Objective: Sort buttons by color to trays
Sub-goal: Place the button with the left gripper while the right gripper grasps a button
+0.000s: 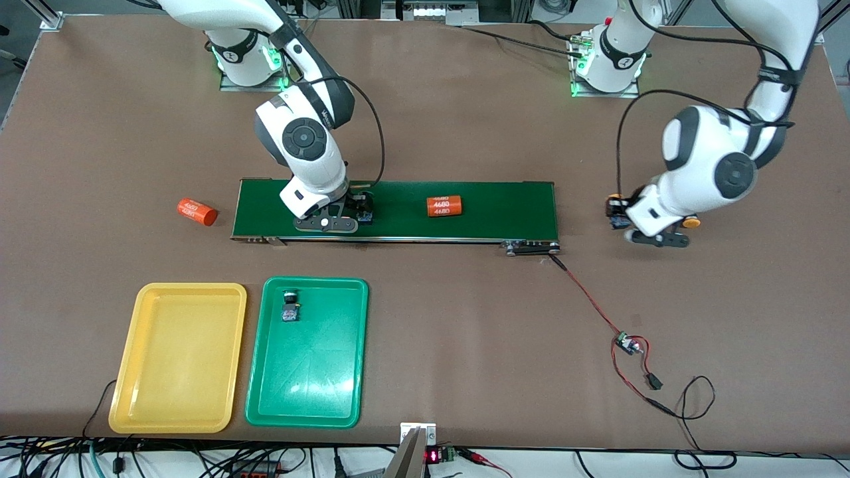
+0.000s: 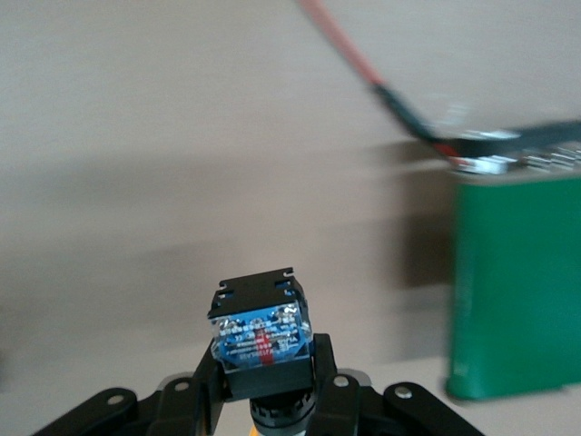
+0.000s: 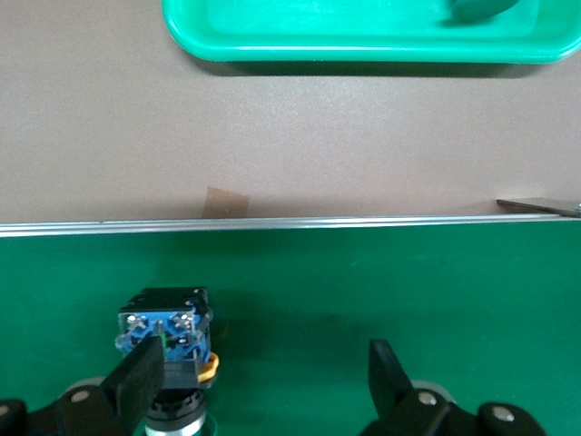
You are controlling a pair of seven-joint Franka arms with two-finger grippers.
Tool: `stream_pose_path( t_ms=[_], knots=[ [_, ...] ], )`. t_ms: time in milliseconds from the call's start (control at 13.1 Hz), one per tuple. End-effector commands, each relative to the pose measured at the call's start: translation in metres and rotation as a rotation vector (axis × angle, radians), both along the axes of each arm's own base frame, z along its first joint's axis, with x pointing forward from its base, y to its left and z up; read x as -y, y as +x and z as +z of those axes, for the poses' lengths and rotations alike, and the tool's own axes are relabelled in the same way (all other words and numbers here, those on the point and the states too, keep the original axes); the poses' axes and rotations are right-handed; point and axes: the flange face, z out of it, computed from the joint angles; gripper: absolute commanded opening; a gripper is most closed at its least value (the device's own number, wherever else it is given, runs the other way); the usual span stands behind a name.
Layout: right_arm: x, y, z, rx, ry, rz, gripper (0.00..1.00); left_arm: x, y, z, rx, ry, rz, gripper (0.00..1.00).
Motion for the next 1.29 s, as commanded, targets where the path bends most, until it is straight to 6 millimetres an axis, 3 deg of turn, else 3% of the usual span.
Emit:
stream_pose_path(
  t_ms=[0,304,685,913,1066,1142,1218],
  knots=[
    [-0.004,0.003,-0.004,0.001,0.003,-0.013,1.0,0.059,0.0,0.021,0.029,0.001,-0.094,0.0],
    [-0.004,0.003,-0.007,-0.002,0.003,-0.013,1.0,0.128,-0.009,0.012,0.02,-0.009,-0.137,0.0],
    [-0.005,0.005,-0.015,-0.002,0.009,-0.013,0.97,0.159,-0.014,-0.018,0.037,-0.031,-0.123,0.0],
    [-0.004,0.005,-0.021,-0.005,0.004,0.003,0.69,0.164,-0.011,-0.035,0.056,-0.044,-0.109,0.0],
    [-0.003,0.006,-0.021,-0.005,0.005,0.0,0.38,0.17,-0.013,-0.039,0.056,-0.047,-0.114,0.01],
    [-0.002,0.006,-0.021,-0.007,0.004,-0.004,0.16,0.171,-0.014,-0.039,0.056,-0.047,-0.116,0.26],
    [-0.002,0.008,-0.018,-0.003,0.006,0.001,0.02,0.17,-0.013,-0.038,0.058,-0.048,-0.114,0.86]
  ],
)
